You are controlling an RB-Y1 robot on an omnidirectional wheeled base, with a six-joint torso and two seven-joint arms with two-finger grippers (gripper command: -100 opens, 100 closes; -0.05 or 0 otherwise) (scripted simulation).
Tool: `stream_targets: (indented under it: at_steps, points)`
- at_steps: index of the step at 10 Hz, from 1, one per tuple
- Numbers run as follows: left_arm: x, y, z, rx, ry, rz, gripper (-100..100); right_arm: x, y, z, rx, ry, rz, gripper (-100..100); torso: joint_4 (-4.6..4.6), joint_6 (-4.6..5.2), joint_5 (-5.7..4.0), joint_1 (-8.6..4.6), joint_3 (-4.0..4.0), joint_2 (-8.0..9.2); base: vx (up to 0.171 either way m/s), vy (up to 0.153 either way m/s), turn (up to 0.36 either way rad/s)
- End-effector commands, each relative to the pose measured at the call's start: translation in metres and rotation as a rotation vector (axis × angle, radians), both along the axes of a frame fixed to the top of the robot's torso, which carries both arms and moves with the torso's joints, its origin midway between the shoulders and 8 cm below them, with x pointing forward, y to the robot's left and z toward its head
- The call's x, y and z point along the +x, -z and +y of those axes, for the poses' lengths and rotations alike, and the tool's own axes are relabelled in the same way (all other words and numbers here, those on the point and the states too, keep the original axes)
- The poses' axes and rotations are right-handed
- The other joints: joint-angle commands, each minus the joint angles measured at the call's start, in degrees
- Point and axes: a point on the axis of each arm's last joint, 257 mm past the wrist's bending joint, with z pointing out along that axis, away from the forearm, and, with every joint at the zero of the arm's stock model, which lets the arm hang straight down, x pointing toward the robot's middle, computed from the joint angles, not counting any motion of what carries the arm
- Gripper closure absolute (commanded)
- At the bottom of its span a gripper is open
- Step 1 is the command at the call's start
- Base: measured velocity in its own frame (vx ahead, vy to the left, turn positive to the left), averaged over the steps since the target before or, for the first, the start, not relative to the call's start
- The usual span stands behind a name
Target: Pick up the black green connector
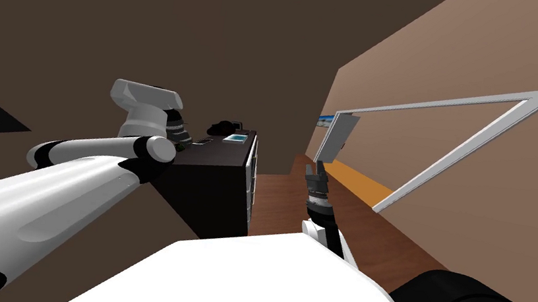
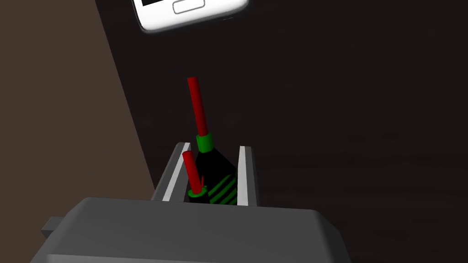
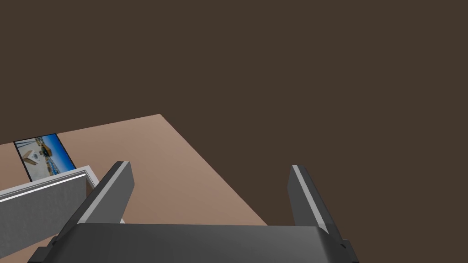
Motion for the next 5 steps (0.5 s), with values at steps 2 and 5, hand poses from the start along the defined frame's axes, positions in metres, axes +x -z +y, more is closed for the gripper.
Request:
stream_targets:
  at_steps: [2,5]
  points:
    - [-0.005,-0.012,-0.001,0.001,-0.004,0.001,100,0.000,0.000,0.000,0.000,0.000,0.000,0,0.00,0.00,0.00,-0.01,0.00,0.00,-0.005,0.003,-0.026]
    - [-0.006,-0.014,0.001,0.001,-0.005,0.000,0,0.000,0.000,0.000,0.000,0.000,0.000,0,0.02,0.00,-0.01,-0.01,0.04,0.05,-0.005,0.007,-0.014]
